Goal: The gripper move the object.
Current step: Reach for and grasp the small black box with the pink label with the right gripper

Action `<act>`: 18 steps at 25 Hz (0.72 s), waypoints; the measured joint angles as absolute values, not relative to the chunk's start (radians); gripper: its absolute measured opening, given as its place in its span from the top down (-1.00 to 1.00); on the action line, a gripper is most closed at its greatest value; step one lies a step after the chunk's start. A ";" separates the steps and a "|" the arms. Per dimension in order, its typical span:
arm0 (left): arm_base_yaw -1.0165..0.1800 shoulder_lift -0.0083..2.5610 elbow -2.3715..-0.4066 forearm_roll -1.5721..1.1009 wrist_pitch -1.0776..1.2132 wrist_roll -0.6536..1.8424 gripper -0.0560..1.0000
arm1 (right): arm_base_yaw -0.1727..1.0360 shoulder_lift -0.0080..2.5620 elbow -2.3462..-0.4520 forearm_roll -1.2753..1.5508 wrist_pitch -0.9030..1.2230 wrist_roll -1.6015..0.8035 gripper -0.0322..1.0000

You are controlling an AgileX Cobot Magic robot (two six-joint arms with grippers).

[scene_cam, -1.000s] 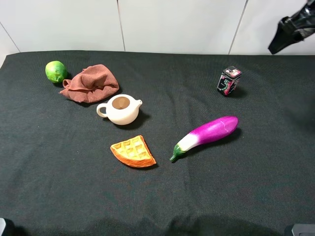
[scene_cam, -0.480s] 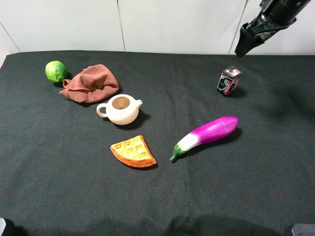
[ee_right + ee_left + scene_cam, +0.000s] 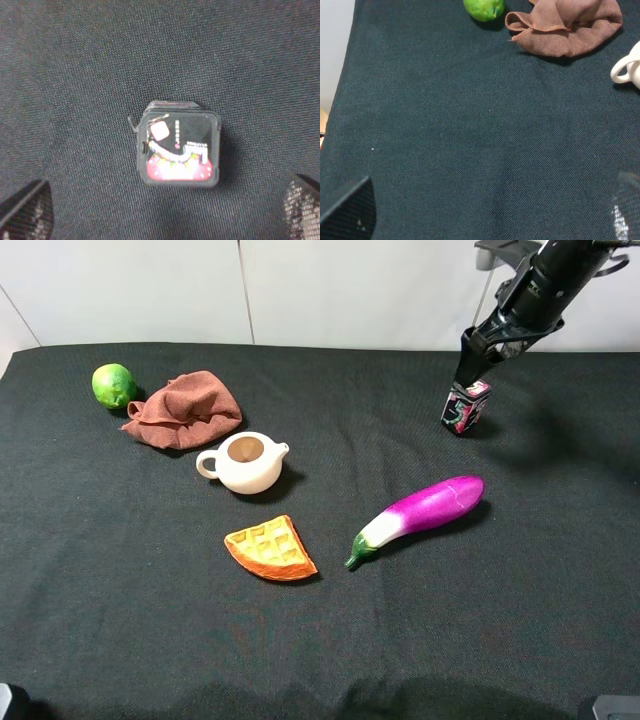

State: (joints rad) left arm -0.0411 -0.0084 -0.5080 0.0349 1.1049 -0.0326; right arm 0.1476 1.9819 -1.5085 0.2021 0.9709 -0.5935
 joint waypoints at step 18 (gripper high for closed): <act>-0.041 -0.008 -0.508 0.035 1.104 -0.033 -0.98 | 0.148 2.101 -1.549 0.209 0.947 -0.550 -0.41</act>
State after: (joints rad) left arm -0.0411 -0.0084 -0.5080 0.0349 1.1042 -0.0326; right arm 0.1476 2.1008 -1.5491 0.2091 0.9465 -0.5497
